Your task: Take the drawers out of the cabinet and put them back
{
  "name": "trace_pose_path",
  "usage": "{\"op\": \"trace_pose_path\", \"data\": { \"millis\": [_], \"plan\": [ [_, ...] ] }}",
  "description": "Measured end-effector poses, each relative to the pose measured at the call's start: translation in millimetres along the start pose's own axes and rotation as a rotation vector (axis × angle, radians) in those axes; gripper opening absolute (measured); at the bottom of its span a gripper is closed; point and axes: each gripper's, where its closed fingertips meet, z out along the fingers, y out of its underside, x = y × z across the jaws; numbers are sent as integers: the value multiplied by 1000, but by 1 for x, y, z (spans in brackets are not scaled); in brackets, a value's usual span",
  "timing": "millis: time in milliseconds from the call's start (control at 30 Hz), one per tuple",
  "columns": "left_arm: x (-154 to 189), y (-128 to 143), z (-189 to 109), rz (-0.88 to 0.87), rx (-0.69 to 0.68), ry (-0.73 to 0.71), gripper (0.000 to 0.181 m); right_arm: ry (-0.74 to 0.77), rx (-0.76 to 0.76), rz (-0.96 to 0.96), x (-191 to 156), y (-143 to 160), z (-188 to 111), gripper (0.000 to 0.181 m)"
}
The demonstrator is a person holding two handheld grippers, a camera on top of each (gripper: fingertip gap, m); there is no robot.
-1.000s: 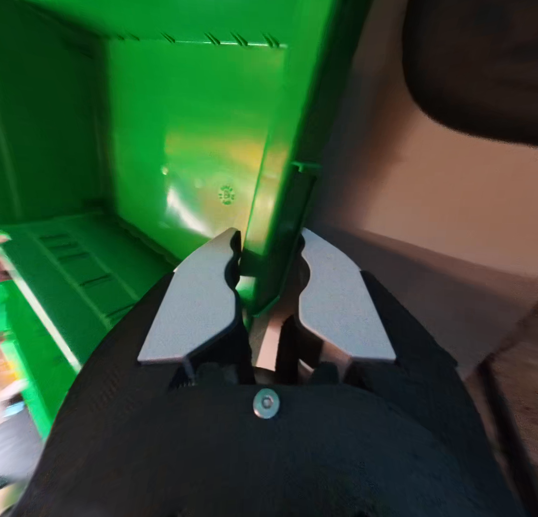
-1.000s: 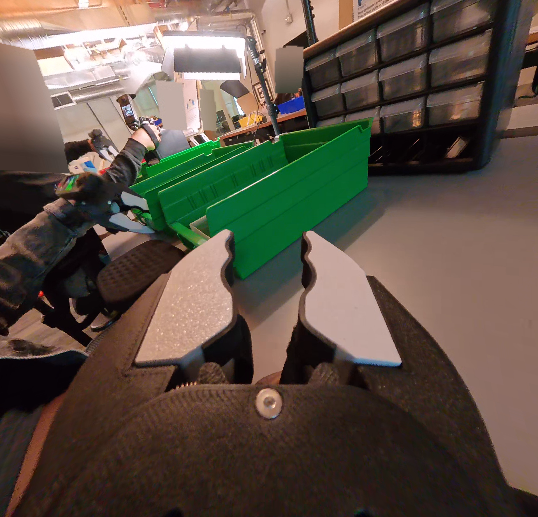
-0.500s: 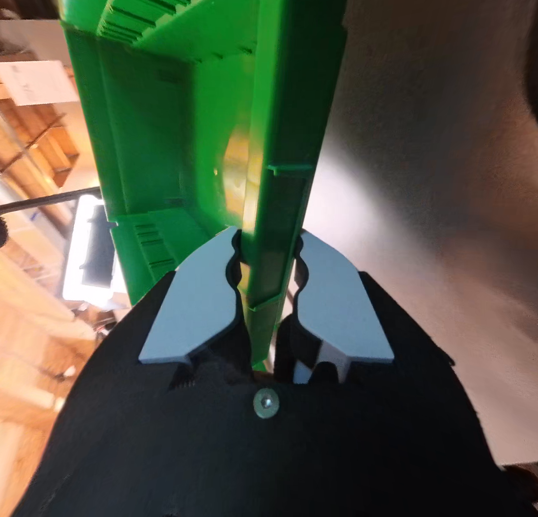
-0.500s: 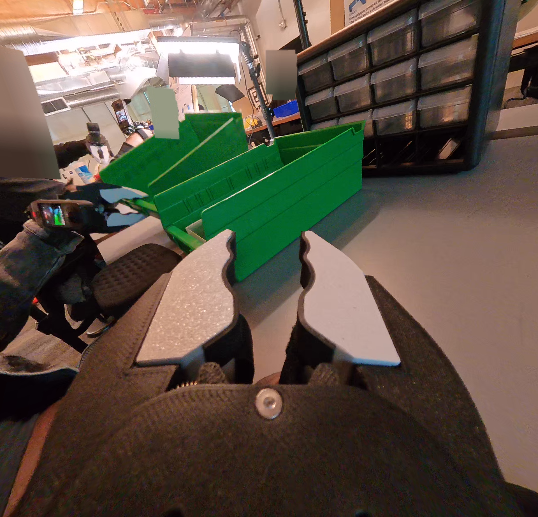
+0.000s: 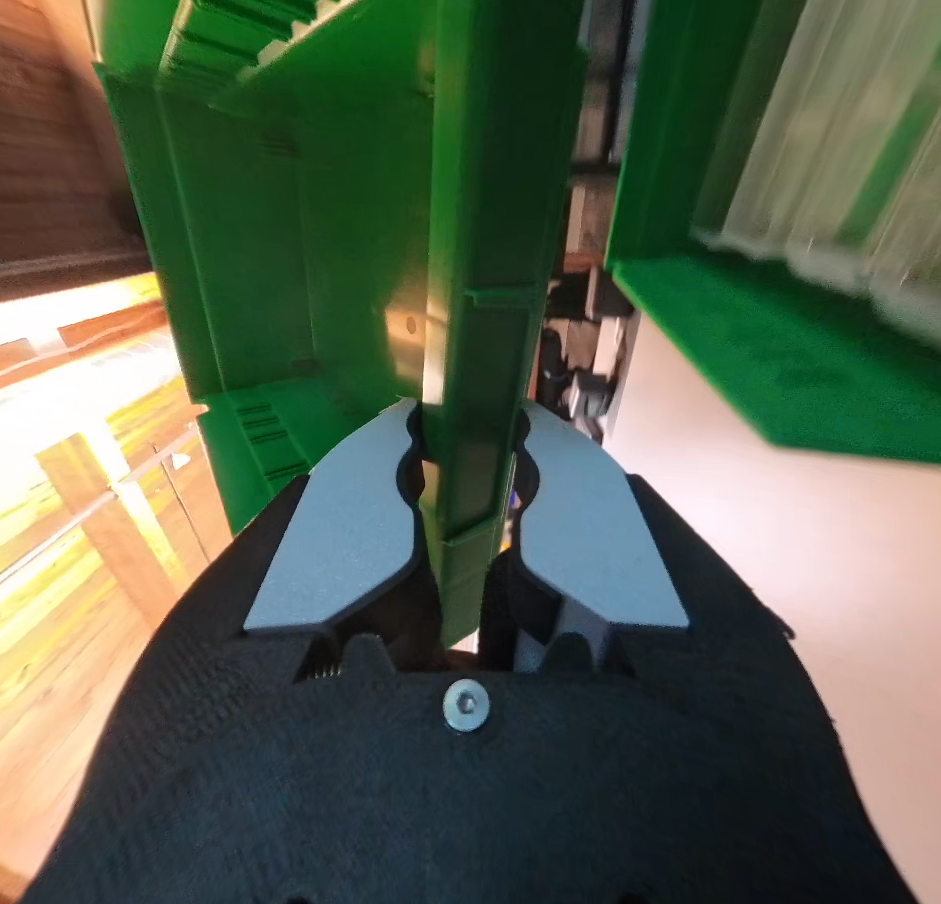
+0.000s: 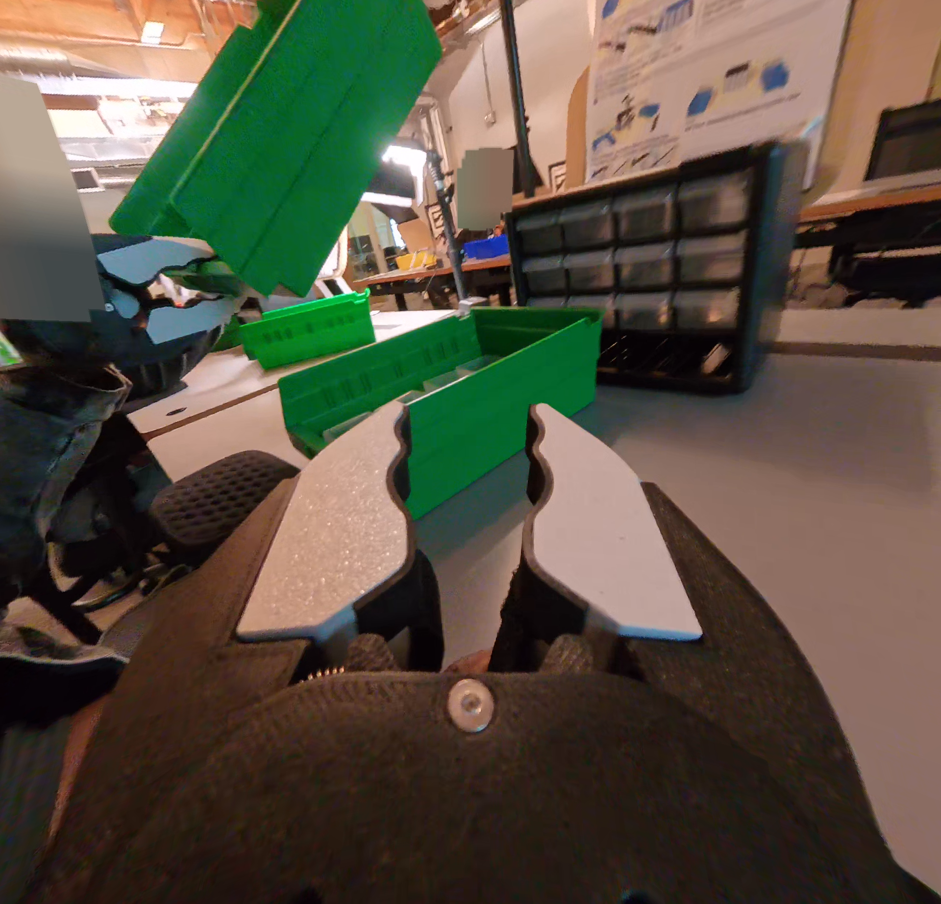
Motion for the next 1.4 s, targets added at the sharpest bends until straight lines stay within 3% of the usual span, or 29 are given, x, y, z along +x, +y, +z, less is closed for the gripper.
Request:
{"op": "trace_pose_path", "data": {
  "millis": [33,167,333,467,567,767,1100,1267,1400],
  "plan": [
    [-3,-21,-1,-19,36,2,32,18,14,-13,3,-7,-6,43],
    [-2,-117,-8,-101,242,63,32,95,63,-67,16,-31,-31,42],
    [23,-226,-15,-180,430,211,32,206,140,-119,35,-58,-68,42],
    [50,-289,-21,-183,506,334,32,295,198,-146,52,-75,-101,41],
    [70,-319,-22,-180,521,418,32,353,230,-143,65,-82,-124,40],
    [120,-340,-6,-147,443,560,32,401,270,-103,81,-86,-147,39],
    [175,-338,13,-120,327,689,33,394,205,-107,83,-72,-134,39],
    [181,-338,23,-51,304,599,33,388,185,-110,82,-69,-129,39],
    [170,-338,12,-79,336,530,52,408,166,-124,83,-67,-127,41]
  ]
}}
